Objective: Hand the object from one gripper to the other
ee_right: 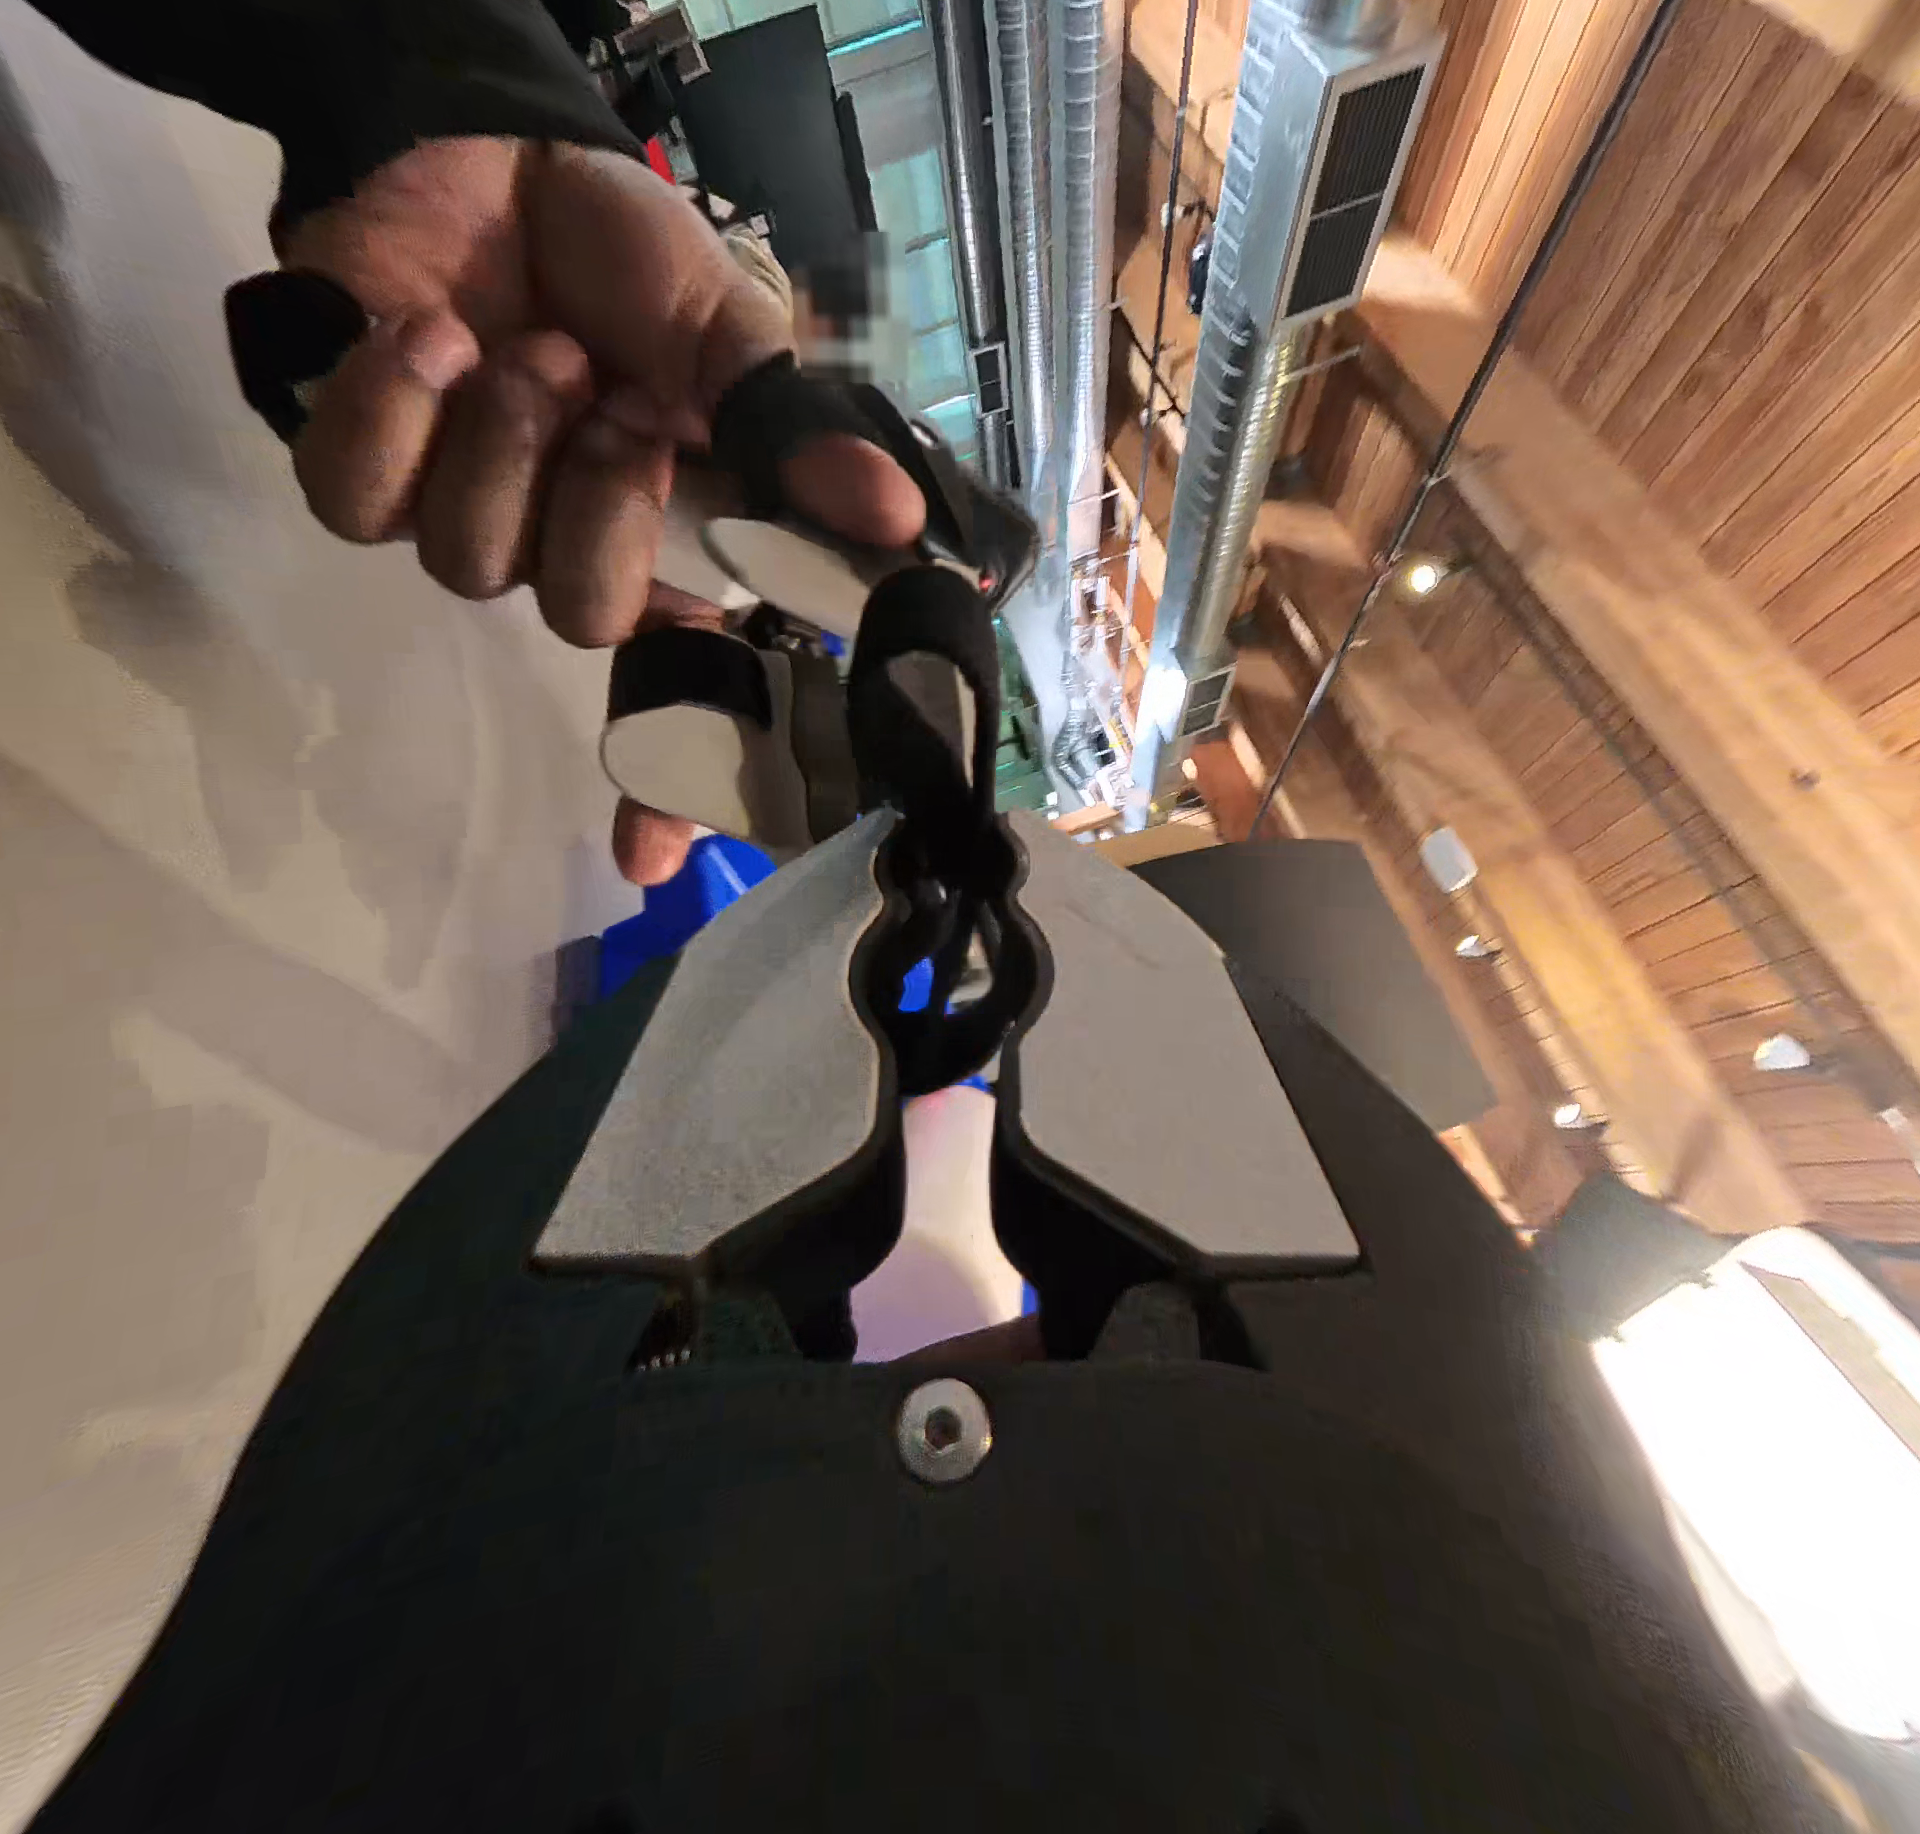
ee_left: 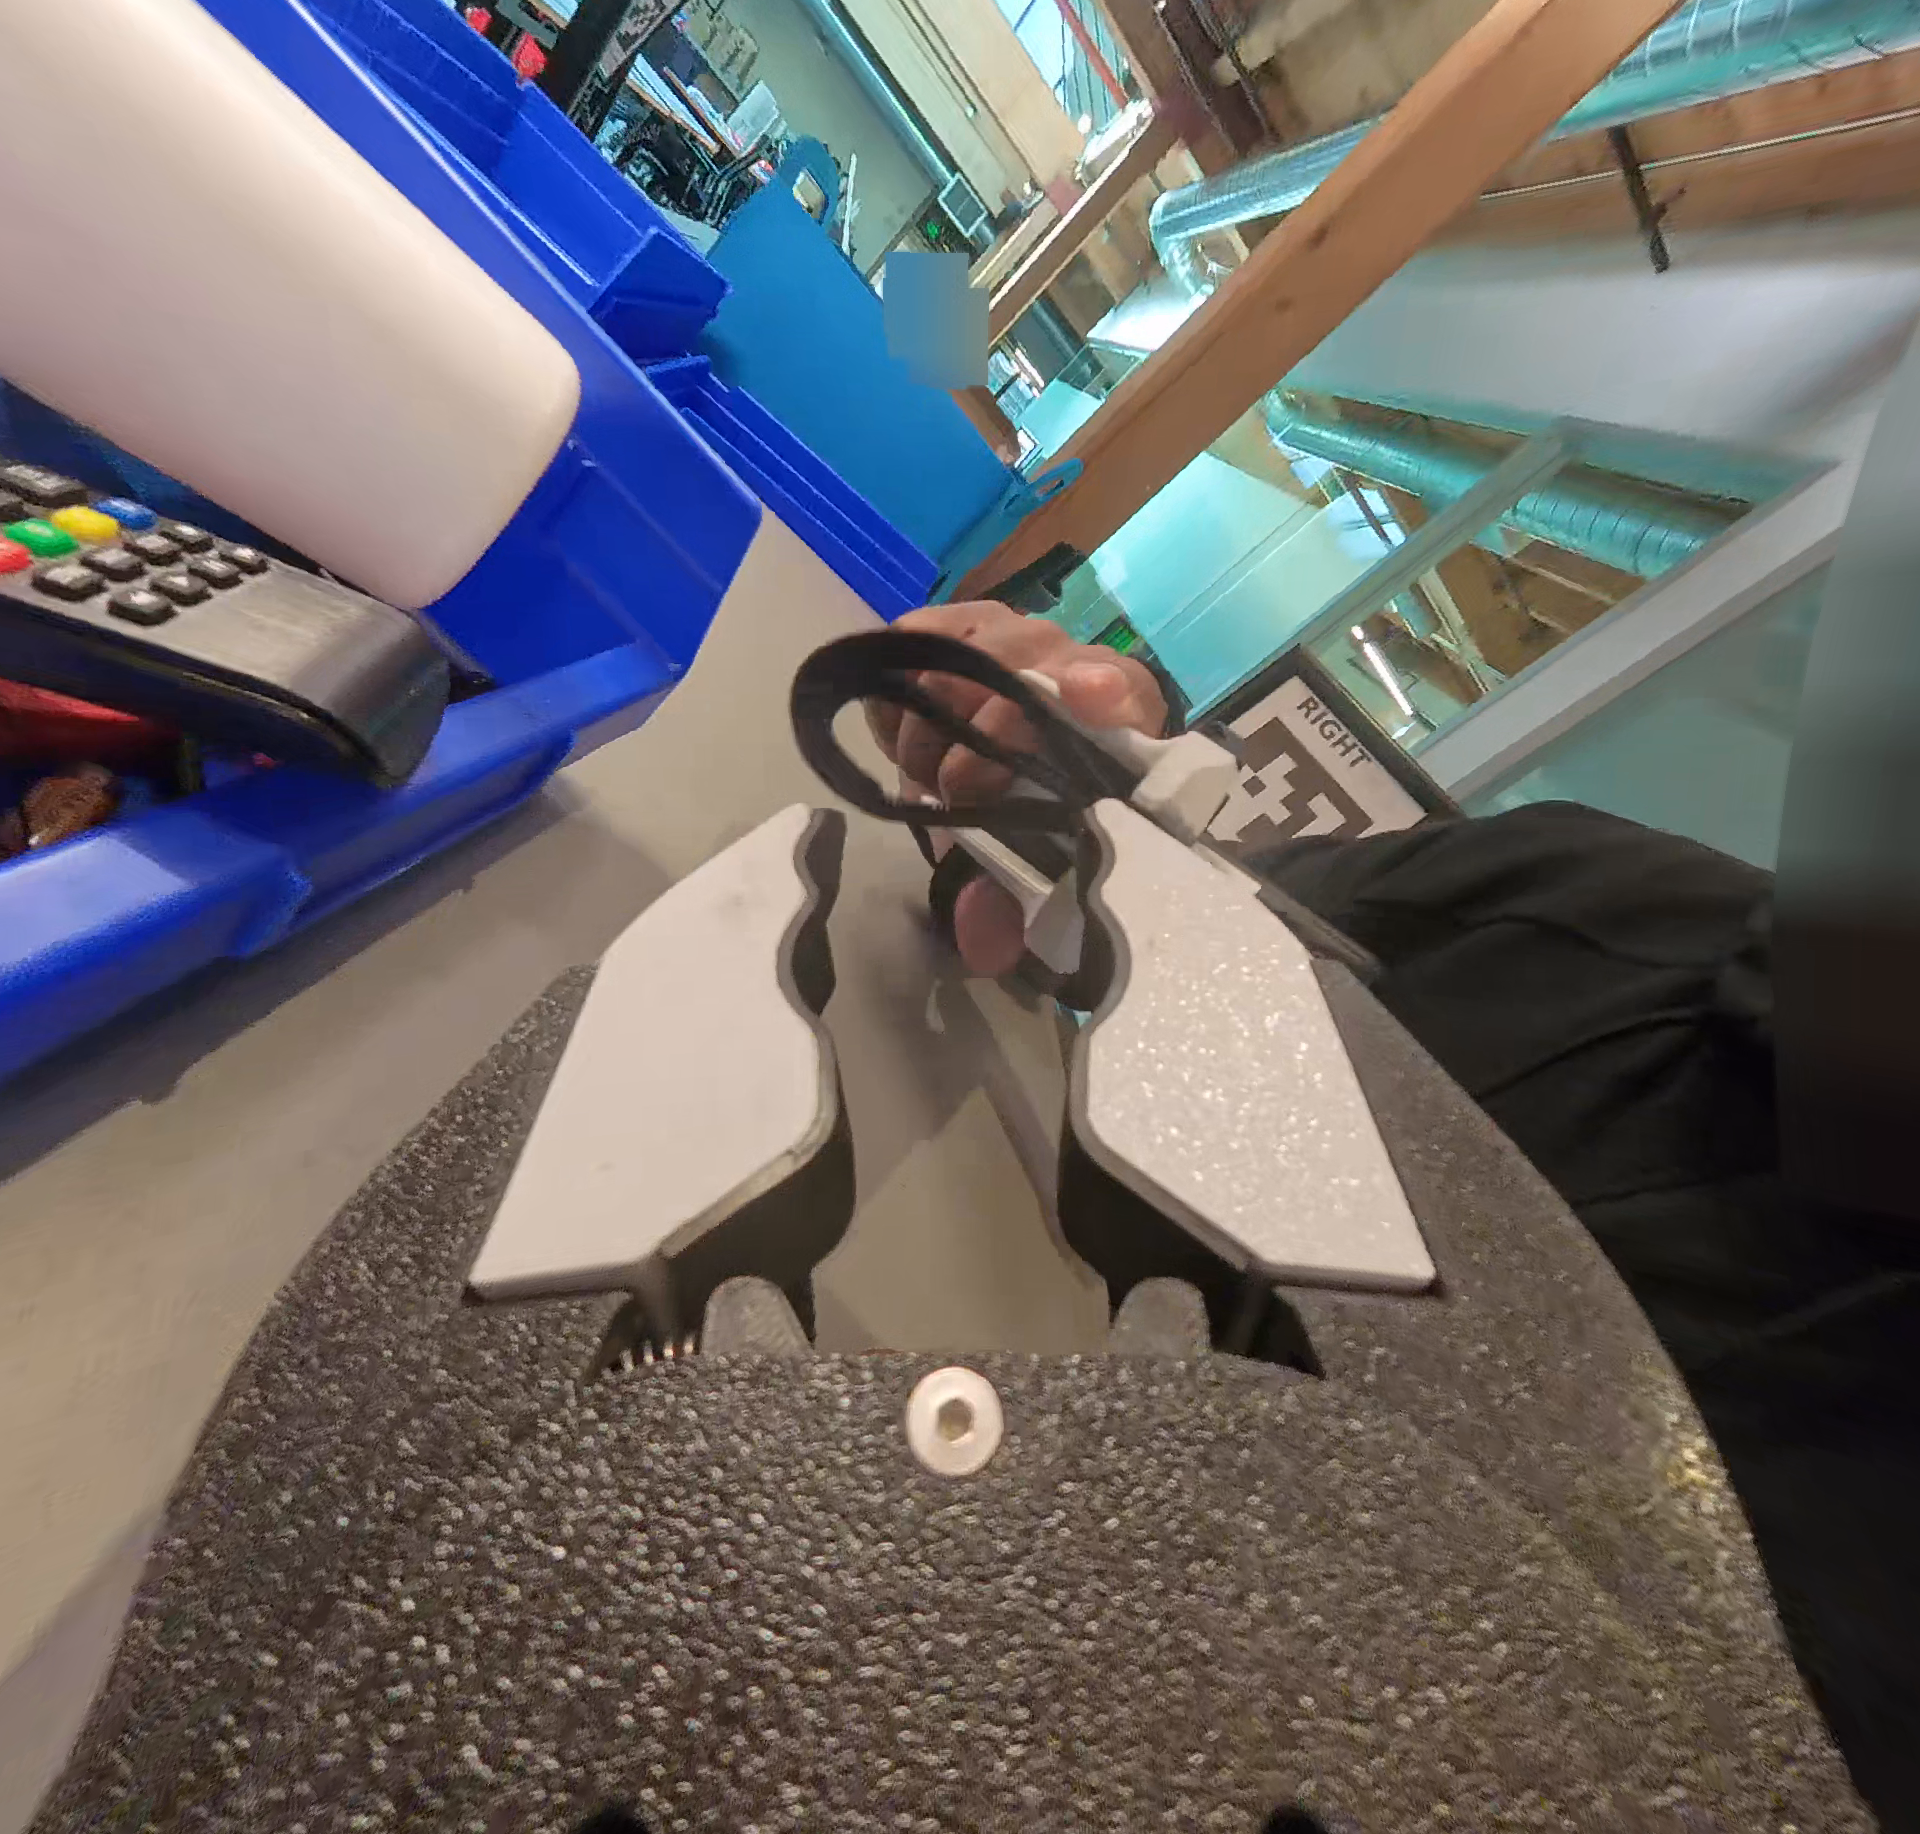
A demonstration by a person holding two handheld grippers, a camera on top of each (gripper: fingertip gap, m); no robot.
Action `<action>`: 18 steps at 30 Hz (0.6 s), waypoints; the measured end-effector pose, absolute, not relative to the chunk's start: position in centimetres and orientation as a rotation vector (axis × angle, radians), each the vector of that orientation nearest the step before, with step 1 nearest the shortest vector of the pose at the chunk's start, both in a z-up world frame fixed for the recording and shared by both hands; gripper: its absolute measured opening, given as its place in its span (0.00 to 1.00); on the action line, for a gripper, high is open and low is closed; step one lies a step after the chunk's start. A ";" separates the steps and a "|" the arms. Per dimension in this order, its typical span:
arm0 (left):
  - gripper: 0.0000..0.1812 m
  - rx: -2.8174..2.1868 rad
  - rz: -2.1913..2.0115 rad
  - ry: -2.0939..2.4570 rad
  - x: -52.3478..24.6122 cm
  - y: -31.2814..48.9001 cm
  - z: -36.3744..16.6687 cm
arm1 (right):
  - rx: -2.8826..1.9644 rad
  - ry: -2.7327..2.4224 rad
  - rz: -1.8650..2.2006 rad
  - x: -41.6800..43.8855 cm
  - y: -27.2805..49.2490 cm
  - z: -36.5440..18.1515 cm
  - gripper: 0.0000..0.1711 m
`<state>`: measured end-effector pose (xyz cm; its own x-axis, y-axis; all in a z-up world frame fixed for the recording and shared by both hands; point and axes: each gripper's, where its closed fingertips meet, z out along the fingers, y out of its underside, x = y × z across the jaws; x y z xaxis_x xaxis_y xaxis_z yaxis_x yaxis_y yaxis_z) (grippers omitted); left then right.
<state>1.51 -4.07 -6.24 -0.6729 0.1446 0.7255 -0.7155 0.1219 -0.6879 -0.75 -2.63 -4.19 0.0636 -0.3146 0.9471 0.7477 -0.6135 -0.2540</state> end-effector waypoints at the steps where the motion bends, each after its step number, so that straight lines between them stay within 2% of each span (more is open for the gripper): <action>1: 0.24 0.549 1.613 -1.727 1.2 -4.1 -6.3 | -1.522 -0.470 -1.706 -0.8 -2.7 -4.1 0.07; 7: 0.22 0.518 1.507 -1.647 -1.0 -5.0 -6.0 | -1.429 -0.607 -1.903 -1.3 -3.2 -3.8 0.07; 13: 0.28 0.527 1.498 -1.619 -1.1 -5.2 -5.7 | -1.440 -0.790 -1.983 -1.4 -3.6 -5.9 0.07; 18: 0.30 0.574 1.396 -1.729 -2.2 -6.2 -8.2 | -1.448 -0.946 -1.989 -2.0 -2.6 -8.0 0.07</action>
